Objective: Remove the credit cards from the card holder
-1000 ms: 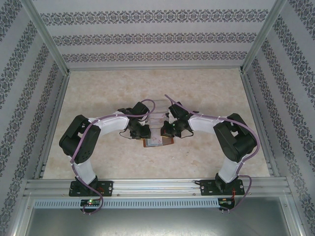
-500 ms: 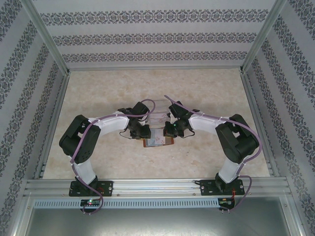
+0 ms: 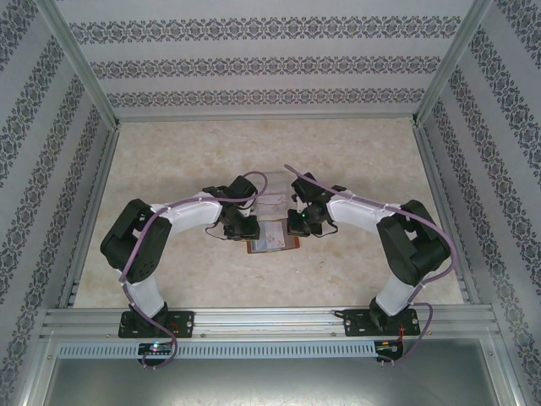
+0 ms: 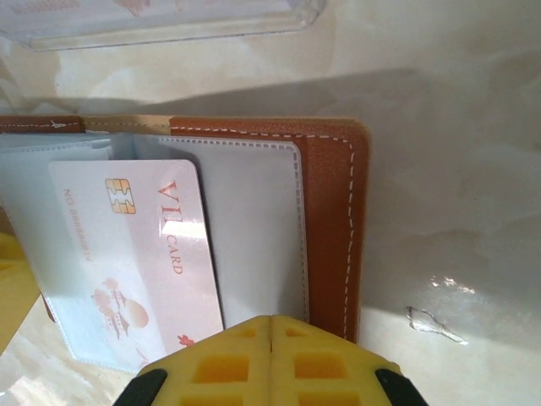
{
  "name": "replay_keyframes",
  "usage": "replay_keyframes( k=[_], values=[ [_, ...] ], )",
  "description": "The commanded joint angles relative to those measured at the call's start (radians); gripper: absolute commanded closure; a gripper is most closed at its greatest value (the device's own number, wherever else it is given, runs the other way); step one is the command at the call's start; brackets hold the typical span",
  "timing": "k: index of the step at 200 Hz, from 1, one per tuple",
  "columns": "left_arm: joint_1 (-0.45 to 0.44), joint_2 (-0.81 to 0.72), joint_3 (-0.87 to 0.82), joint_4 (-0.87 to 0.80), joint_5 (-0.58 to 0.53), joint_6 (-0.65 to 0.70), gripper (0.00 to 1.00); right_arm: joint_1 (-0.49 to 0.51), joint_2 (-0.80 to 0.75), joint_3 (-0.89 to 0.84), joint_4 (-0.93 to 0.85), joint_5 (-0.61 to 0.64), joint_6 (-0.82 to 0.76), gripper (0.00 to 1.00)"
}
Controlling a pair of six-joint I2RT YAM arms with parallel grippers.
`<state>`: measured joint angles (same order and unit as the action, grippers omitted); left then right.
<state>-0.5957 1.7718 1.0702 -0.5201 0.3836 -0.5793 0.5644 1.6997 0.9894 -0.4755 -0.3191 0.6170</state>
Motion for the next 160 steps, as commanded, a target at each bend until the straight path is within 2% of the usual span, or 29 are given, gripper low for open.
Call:
replay_keyframes(
  k=[1,36,108,123,143,160],
  values=[
    [-0.012,-0.026,0.021,-0.035,-0.001,0.011,0.79,-0.007,-0.022,0.012,0.020,-0.029,0.000,0.92],
    [-0.015,-0.059,0.030,-0.036,-0.001,0.002,0.76,-0.005,-0.005,0.010,0.081,-0.106,0.027,0.85],
    [-0.029,-0.077,0.047,-0.042,-0.014,-0.013,0.69,-0.003,0.011,0.014,0.095,-0.115,0.033,0.79],
    [-0.031,-0.077,0.055,-0.055,-0.032,-0.011,0.68,-0.003,0.012,0.012,0.094,-0.113,0.033,0.79],
    [-0.047,-0.080,0.082,-0.108,-0.121,0.003,0.68,-0.003,0.013,0.010,0.091,-0.105,0.035,0.78],
    [-0.050,-0.084,0.087,-0.115,-0.134,0.003,0.68,-0.003,0.014,0.006,0.090,-0.103,0.037,0.77]
  ],
)
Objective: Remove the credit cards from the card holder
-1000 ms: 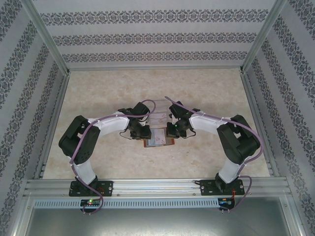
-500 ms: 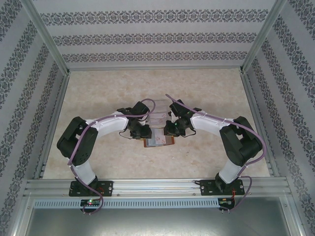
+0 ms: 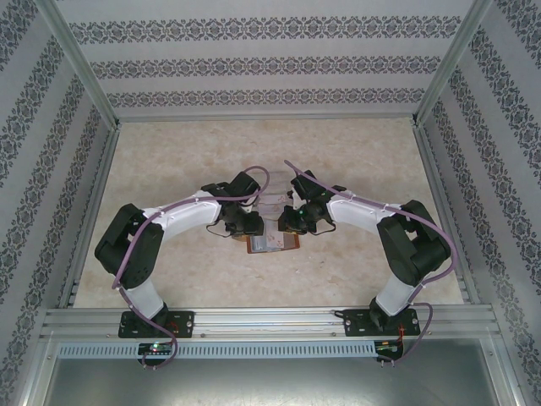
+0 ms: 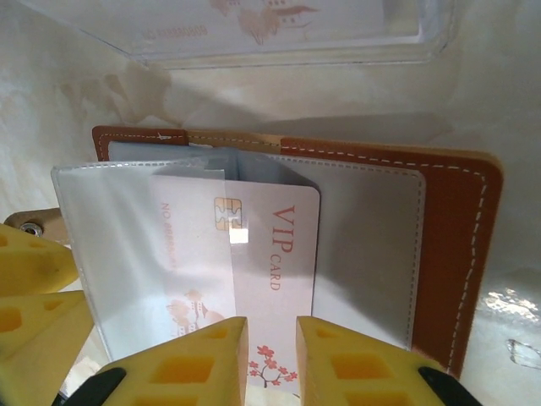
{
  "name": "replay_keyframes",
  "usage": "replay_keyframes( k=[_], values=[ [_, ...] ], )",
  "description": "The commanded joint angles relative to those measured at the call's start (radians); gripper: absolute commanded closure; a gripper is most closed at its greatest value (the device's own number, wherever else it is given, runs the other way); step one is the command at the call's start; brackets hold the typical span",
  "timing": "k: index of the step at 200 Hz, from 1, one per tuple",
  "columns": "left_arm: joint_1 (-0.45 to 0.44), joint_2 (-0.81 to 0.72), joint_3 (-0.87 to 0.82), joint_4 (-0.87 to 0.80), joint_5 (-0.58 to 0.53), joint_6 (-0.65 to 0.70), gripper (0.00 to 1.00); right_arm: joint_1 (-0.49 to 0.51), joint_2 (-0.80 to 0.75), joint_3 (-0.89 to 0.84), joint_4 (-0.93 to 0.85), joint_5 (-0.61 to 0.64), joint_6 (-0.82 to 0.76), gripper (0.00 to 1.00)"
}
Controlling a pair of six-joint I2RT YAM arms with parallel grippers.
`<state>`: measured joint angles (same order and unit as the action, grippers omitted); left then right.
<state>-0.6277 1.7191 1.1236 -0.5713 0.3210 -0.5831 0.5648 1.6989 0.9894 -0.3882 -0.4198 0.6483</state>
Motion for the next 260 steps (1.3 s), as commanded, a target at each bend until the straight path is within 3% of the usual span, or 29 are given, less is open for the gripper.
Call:
replay_keyframes(
  k=[1,40,84,166,227,260],
  values=[
    [-0.017,-0.032,0.033,-0.064,-0.072,0.007,0.68,-0.004,0.015,0.006,0.003,-0.002,0.005,0.77],
    [-0.023,-0.023,0.039,-0.062,-0.071,0.005,0.66,-0.004,0.020,0.003,0.009,-0.010,0.005,0.74],
    [-0.032,0.056,0.039,-0.042,0.002,0.011,0.64,-0.004,0.041,-0.003,0.045,-0.049,0.016,0.69],
    [-0.049,0.152,0.050,-0.102,-0.041,0.049,0.65,-0.005,0.083,-0.010,0.059,-0.067,0.021,0.68],
    [-0.054,0.172,0.043,-0.101,-0.032,0.054,0.67,-0.009,0.083,-0.039,0.144,-0.138,0.054,0.70],
    [-0.060,0.183,0.046,-0.103,-0.032,0.055,0.69,-0.019,0.069,-0.068,0.222,-0.188,0.089,0.76]
  ],
)
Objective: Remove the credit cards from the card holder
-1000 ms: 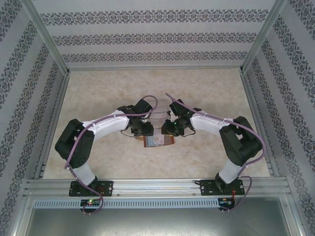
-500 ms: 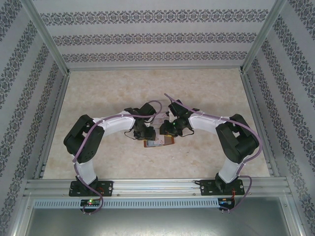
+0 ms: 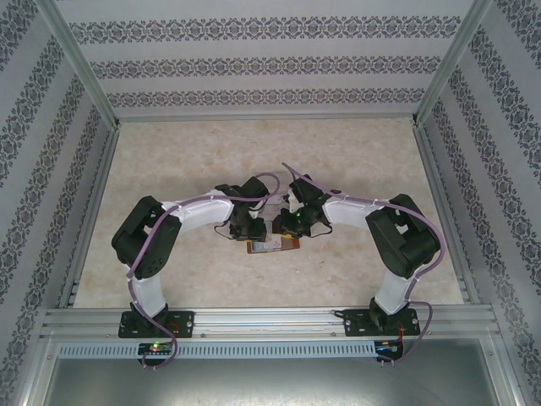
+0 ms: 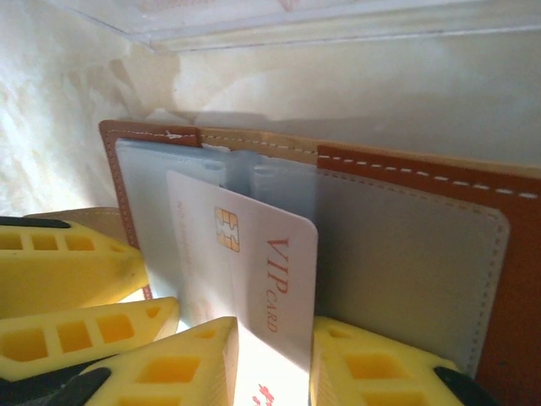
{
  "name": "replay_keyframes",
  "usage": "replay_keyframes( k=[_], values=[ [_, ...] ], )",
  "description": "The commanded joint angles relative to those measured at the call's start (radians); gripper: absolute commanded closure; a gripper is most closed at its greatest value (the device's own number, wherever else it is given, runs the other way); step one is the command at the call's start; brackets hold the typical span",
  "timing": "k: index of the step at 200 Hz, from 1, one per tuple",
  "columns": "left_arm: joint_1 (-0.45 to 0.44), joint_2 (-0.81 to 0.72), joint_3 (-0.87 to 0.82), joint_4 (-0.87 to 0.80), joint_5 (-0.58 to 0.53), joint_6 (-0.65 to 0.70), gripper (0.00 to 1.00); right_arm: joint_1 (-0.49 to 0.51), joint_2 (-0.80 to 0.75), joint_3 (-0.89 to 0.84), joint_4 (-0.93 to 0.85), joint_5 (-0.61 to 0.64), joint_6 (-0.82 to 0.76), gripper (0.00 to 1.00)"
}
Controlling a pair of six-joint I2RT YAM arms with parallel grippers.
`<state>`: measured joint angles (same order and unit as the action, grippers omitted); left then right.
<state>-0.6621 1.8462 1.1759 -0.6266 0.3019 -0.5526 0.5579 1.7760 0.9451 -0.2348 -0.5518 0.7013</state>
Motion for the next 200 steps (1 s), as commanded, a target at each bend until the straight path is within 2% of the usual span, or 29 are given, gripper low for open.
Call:
replay_keyframes(
  k=[1,44,84,159,200],
  values=[
    [-0.025,0.056,-0.006,-0.047,-0.012,0.025,0.69,-0.012,-0.009,-0.024,0.069,-0.056,0.036,0.76],
    [-0.026,0.053,-0.006,-0.048,-0.012,0.026,0.69,-0.016,-0.023,-0.025,0.047,-0.033,0.019,0.91],
    [-0.026,0.051,-0.003,-0.051,-0.015,0.029,0.69,-0.021,-0.032,-0.010,-0.034,0.028,-0.029,1.00],
    [-0.025,0.044,-0.005,-0.052,-0.017,0.033,0.70,-0.022,-0.071,0.053,-0.275,0.251,-0.147,1.00],
    [-0.025,0.043,-0.002,-0.050,-0.013,0.032,0.70,-0.020,-0.070,0.085,-0.324,0.286,-0.171,1.00]
  ],
)
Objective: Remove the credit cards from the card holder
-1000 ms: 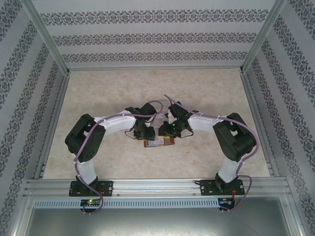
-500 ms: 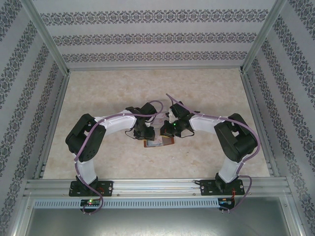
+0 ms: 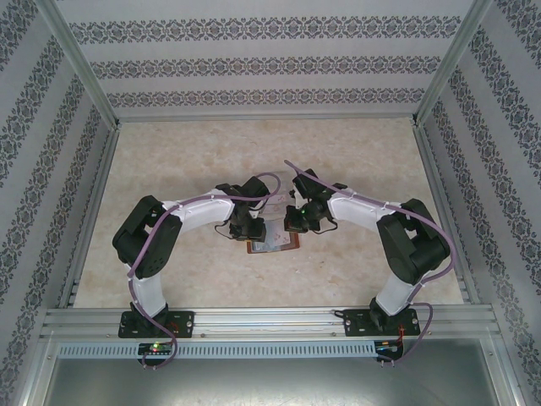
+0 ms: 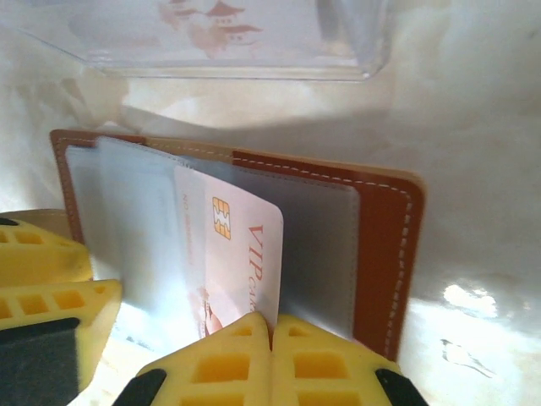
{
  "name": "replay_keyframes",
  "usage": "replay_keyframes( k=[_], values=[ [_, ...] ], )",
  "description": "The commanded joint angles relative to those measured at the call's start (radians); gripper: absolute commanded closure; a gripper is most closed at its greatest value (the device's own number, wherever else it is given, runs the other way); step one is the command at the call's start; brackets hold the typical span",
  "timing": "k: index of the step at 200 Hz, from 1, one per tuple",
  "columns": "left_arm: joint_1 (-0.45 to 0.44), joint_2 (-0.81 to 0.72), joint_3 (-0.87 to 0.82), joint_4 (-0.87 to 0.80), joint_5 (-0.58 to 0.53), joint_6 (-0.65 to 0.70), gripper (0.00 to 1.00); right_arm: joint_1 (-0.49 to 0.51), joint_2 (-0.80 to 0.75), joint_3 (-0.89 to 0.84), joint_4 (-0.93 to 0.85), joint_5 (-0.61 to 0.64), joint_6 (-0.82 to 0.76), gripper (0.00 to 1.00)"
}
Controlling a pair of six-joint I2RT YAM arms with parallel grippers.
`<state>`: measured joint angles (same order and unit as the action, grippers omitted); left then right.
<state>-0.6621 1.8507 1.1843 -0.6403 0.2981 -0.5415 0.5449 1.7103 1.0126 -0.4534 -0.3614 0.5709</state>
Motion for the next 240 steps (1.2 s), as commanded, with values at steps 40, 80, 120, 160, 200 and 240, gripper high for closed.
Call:
replay_keyframes(
  k=[40,80,120,160,200,240],
  values=[
    [-0.026,0.032,-0.009,-0.036,-0.013,0.021,0.70,-0.004,0.001,0.027,-0.119,0.109,-0.042,1.00],
    [-0.025,0.034,-0.009,-0.032,-0.009,0.020,0.70,0.011,0.005,0.020,-0.031,-0.015,0.004,1.00],
    [-0.026,0.034,-0.011,-0.030,-0.009,0.020,0.70,0.032,0.006,0.024,-0.007,-0.055,0.041,0.87],
    [-0.025,0.027,-0.014,-0.029,-0.011,0.020,0.70,0.037,-0.022,0.002,-0.008,-0.057,0.060,0.85],
    [-0.026,0.022,-0.017,-0.026,-0.013,0.020,0.70,0.039,-0.047,-0.013,-0.011,-0.052,0.070,0.88],
    [-0.025,-0.013,-0.026,-0.015,-0.028,0.011,0.70,0.041,-0.056,-0.004,-0.035,-0.028,0.063,0.93]
  ],
)
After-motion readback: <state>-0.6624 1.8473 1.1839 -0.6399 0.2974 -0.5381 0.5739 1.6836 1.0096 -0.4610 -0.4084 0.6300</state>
